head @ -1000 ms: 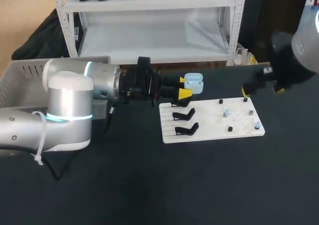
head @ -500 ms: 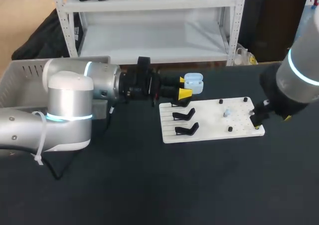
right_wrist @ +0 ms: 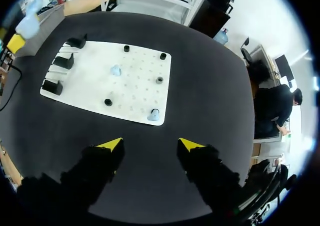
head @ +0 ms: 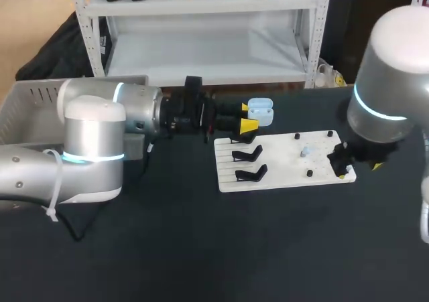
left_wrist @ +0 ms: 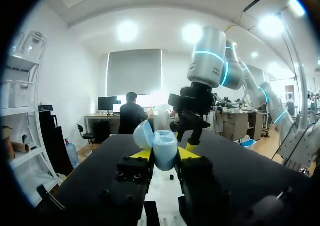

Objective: Pick up each earbud case from the left stands, insert the matching earbuds, close the lid, and place the case in the box.

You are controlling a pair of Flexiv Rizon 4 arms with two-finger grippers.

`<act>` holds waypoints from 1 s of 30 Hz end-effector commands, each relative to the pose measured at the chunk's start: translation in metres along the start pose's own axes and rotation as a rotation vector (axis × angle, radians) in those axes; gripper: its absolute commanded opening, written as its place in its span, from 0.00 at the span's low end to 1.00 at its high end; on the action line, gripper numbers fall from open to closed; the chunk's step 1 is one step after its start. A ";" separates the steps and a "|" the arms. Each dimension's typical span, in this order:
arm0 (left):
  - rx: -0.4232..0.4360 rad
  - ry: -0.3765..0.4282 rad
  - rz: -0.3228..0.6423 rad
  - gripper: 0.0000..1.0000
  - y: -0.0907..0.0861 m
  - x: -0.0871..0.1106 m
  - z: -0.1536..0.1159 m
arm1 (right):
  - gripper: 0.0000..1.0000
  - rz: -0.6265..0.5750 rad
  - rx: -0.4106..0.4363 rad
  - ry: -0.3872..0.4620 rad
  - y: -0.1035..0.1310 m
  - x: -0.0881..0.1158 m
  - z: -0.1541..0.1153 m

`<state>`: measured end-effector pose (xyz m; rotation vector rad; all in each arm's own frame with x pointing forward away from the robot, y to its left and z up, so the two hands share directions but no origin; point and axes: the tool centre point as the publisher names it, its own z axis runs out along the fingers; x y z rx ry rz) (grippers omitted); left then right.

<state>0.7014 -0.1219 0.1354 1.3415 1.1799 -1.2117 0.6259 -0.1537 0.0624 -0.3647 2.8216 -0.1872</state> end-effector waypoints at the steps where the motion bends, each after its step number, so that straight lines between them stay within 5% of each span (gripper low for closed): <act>1: 0.000 -0.003 0.001 0.00 0.001 0.001 0.000 | 0.72 0.005 0.008 0.022 0.006 -0.011 0.017; 12: 0.000 -0.003 0.001 0.00 0.001 0.001 0.000 | 0.50 0.017 0.021 0.015 0.000 -0.013 0.037; 30: 0.000 -0.003 0.001 0.00 0.001 0.001 0.000 | 0.42 0.012 0.042 -0.037 -0.004 -0.018 0.047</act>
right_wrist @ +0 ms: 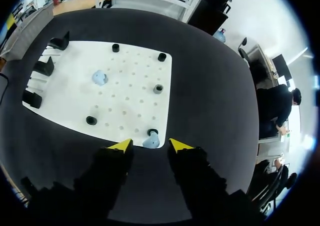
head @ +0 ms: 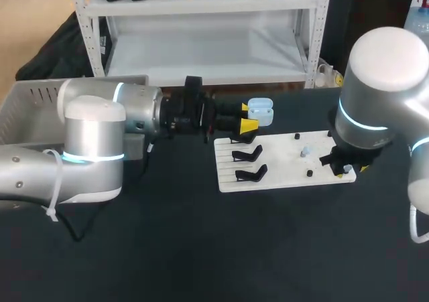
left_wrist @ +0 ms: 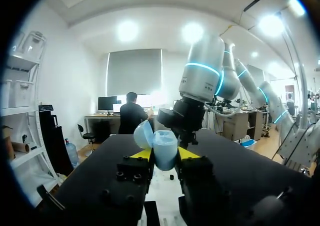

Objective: Pick up each earbud case from the left stands, insert the matching earbuds, close the lid, and place the case in the box.

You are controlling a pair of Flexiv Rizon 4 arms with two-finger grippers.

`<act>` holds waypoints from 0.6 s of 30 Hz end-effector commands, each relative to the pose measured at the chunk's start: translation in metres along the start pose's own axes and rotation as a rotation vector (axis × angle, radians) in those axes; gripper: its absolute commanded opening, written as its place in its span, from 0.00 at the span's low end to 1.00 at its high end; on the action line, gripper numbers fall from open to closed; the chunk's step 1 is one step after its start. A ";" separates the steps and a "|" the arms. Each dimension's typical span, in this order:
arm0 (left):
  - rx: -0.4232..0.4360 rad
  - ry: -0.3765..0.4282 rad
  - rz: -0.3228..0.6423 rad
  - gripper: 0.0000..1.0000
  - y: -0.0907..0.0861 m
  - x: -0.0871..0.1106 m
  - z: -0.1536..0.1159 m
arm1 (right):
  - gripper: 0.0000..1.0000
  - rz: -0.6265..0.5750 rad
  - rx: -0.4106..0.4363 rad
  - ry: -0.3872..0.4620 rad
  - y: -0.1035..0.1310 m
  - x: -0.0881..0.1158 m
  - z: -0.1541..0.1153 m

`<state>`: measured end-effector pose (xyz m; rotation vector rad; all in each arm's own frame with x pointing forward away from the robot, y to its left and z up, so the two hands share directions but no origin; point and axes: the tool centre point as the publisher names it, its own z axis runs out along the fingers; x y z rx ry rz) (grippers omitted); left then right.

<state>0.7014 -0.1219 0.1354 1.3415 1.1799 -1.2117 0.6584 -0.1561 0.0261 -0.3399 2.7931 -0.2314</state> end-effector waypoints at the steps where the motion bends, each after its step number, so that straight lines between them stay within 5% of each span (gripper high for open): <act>1: 0.000 -0.003 0.001 0.00 0.000 0.001 0.000 | 0.41 -0.001 0.005 -0.016 0.000 0.002 0.003; 18: 0.000 -0.003 0.001 0.00 0.000 0.001 0.000 | 0.36 -0.006 0.019 -0.023 -0.002 0.000 0.008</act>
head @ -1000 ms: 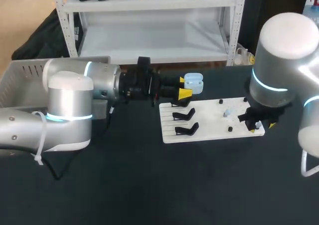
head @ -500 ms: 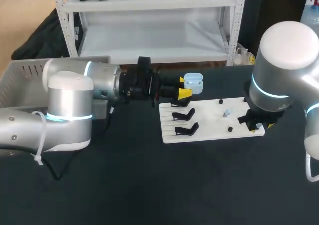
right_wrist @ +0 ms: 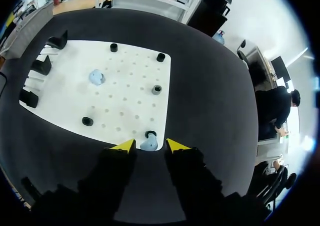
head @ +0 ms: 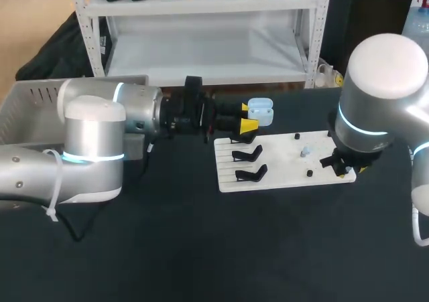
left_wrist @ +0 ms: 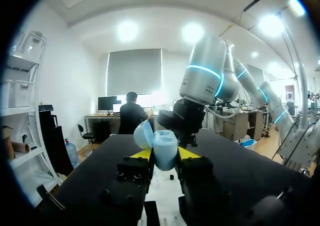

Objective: Pick up each earbud case from the left stands, insert the matching earbuds, close the lid, and place the case in the box.

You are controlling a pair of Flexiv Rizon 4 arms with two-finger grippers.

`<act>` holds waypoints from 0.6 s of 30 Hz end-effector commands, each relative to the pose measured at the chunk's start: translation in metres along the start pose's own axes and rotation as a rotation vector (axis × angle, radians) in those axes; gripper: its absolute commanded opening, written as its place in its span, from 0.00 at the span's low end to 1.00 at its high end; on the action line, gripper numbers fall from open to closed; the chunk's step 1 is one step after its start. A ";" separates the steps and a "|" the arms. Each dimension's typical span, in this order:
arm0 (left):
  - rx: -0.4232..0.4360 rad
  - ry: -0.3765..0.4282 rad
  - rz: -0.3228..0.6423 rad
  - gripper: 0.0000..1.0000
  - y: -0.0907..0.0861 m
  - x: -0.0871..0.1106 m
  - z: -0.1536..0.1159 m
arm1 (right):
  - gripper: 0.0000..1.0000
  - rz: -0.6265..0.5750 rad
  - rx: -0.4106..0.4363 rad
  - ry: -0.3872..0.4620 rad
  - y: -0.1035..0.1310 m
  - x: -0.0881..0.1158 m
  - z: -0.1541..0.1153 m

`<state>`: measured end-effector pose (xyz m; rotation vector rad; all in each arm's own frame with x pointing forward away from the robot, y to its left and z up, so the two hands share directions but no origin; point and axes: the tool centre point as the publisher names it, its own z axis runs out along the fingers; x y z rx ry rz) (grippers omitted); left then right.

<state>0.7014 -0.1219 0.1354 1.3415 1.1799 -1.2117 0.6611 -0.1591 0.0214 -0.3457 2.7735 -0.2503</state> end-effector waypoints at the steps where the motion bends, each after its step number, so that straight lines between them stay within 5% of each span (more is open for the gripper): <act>1: 0.000 -0.003 0.001 0.00 0.000 0.001 0.000 | 0.36 0.000 0.004 -0.007 0.001 0.000 0.003; 18: 0.000 -0.003 0.001 0.00 0.000 0.001 0.000 | 0.28 -0.007 0.006 -0.010 0.001 -0.002 0.004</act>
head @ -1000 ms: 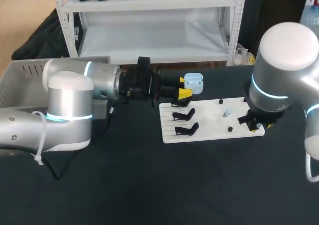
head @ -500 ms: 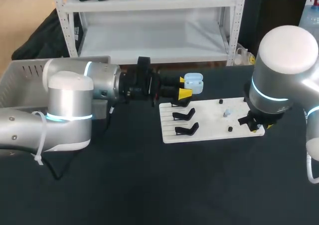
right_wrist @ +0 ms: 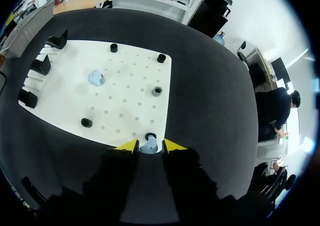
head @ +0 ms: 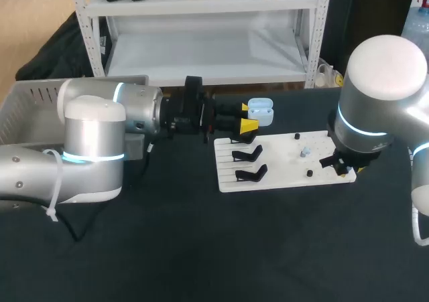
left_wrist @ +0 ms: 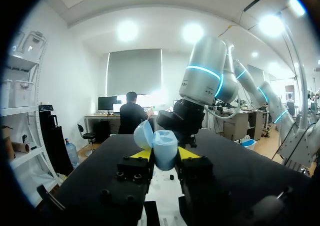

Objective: Pick up each earbud case from the left stands, insert the matching earbuds, close the lid, and place the case in the box.

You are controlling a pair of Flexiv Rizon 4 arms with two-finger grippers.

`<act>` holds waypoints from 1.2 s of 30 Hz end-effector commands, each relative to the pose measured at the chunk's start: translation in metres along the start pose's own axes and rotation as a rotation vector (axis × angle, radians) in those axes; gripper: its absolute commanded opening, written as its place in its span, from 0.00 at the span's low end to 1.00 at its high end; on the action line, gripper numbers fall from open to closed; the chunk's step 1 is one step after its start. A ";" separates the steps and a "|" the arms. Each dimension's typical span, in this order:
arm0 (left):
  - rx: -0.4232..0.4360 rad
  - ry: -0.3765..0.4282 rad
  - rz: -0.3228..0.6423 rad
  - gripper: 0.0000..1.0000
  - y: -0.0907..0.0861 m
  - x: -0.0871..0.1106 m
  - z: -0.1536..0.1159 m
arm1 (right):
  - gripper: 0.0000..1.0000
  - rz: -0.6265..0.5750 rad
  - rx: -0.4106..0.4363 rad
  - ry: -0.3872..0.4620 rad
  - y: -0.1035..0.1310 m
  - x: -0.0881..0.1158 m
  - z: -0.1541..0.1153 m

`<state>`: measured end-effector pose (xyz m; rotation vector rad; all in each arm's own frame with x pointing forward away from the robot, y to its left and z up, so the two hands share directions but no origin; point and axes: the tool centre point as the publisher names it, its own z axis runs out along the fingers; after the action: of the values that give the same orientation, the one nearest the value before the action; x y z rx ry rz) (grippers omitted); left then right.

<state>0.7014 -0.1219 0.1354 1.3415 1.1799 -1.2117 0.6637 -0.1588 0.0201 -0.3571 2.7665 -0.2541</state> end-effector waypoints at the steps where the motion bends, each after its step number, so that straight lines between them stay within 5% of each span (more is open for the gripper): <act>1: 0.000 -0.003 0.001 0.00 0.000 0.001 0.000 | 0.27 0.001 0.004 -0.004 0.001 0.000 0.002; 5: 0.000 -0.003 0.001 0.00 0.000 0.001 0.000 | 0.17 -0.001 0.004 -0.002 0.002 -0.001 0.002; 7: 0.000 -0.003 0.001 0.00 0.000 0.001 0.000 | 0.00 -0.003 0.004 -0.001 0.002 -0.002 0.003; 23: 0.000 -0.003 0.001 0.00 0.000 0.001 0.000 | 0.00 0.010 0.024 0.005 0.002 -0.007 -0.026; 36: 0.000 -0.003 0.001 0.00 0.000 0.001 0.000 | 0.00 0.086 -0.002 0.026 0.014 -0.038 -0.120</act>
<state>0.7014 -0.1219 0.1354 1.3415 1.1800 -1.2117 0.6601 -0.1269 0.1085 -0.2402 2.7652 -0.2188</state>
